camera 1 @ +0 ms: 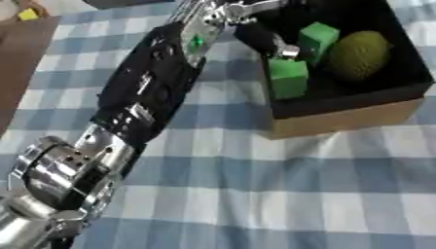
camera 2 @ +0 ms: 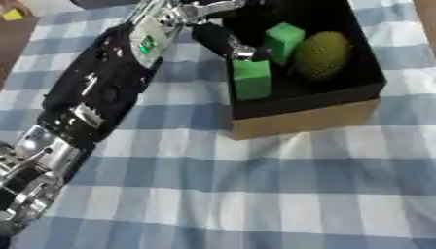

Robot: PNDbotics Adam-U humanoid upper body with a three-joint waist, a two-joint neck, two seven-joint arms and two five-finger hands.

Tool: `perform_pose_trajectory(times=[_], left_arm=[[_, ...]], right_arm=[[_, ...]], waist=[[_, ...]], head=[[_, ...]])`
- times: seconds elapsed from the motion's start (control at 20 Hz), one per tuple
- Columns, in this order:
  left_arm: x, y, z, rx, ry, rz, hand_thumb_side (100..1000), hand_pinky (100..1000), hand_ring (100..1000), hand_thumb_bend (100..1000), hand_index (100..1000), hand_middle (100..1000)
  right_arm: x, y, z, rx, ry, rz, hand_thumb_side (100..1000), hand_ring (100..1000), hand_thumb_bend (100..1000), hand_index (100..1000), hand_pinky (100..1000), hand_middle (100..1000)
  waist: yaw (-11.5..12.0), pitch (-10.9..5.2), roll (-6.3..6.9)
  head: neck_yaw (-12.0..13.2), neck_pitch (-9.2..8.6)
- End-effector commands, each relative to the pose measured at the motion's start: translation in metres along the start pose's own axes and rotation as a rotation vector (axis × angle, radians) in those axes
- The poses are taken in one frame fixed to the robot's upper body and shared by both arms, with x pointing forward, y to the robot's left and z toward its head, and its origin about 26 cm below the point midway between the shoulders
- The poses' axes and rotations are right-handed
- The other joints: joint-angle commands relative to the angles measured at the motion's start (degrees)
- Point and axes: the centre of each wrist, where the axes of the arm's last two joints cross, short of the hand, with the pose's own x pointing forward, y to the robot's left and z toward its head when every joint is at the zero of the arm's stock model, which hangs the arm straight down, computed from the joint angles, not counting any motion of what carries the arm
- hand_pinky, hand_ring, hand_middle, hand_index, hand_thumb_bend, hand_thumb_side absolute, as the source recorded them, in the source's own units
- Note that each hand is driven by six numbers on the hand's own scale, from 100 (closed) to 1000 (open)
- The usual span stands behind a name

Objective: Pick up objects on the table and place them in the box.

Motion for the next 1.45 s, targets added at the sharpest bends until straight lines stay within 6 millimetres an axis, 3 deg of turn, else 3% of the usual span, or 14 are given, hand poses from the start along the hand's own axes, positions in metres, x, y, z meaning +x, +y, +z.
perform_pose_trajectory(times=[0.05, 0.15, 0.3, 0.35, 0.55, 0.85, 1.1, 1.45], left_arm=[[-0.006, 0.014, 0.009, 0.045, 0.017, -0.019, 732, 953, 926, 398, 948, 837], [-0.007, 0.014, 0.01, 0.058, 0.017, -0.012, 711, 945, 919, 360, 944, 830], [-0.008, 0.017, 0.015, 0.131, 0.011, 0.025, 682, 921, 877, 115, 924, 787], [-0.008, 0.02, 0.018, 0.174, -0.007, 0.043, 687, 907, 861, 100, 921, 775], [-0.008, 0.045, 0.046, 0.441, -0.129, 0.132, 643, 877, 816, 100, 897, 723], [0.004, 0.069, 0.118, 0.756, -0.157, 0.321, 595, 870, 809, 100, 894, 716], [0.026, 0.058, 0.173, 0.906, -0.171, 0.453, 621, 872, 818, 100, 908, 725], [0.066, 0.037, 0.22, 1.028, -0.238, 0.607, 642, 873, 819, 100, 917, 728]], right_arm=[[0.003, -0.005, -0.004, 0.008, -0.017, 0.009, 470, 1000, 100, 910, 946, 422], [0.003, -0.005, -0.003, 0.009, -0.014, 0.01, 470, 1000, 100, 909, 946, 423], [0.002, -0.007, -0.001, 0.007, -0.009, 0.012, 470, 1000, 100, 908, 944, 427], [0.002, -0.007, 0.0, 0.007, -0.006, 0.014, 470, 1000, 100, 908, 944, 428], [0.002, -0.014, 0.005, -0.01, 0.002, 0.036, 470, 1000, 100, 905, 940, 441], [0.001, -0.023, 0.009, -0.054, -0.009, 0.064, 470, 1000, 100, 902, 936, 457], [0.001, -0.026, 0.011, -0.096, -0.021, 0.07, 470, 1000, 100, 899, 932, 468], [0.001, -0.026, 0.01, -0.13, -0.057, 0.058, 470, 1000, 100, 899, 930, 486]], waist=[[0.1, -2.86, -0.36], [0.3, -3.29, -0.49], [0.7, -4.19, -0.7], [0.9, -4.49, -0.76], [1.9, -5.99, -1.1], [3.8, -8.08, -2.51], [4.7, -8.58, -4.29], [4.9, -8.55, -6.19]], head=[[0.2, 0.27], [0.2, 0.54], [0.3, 1.43], [0.2, 1.88], [-1.7, 4.17], [-6.4, 5.43], [-9.1, 5.05], [-9.5, 4.31]])
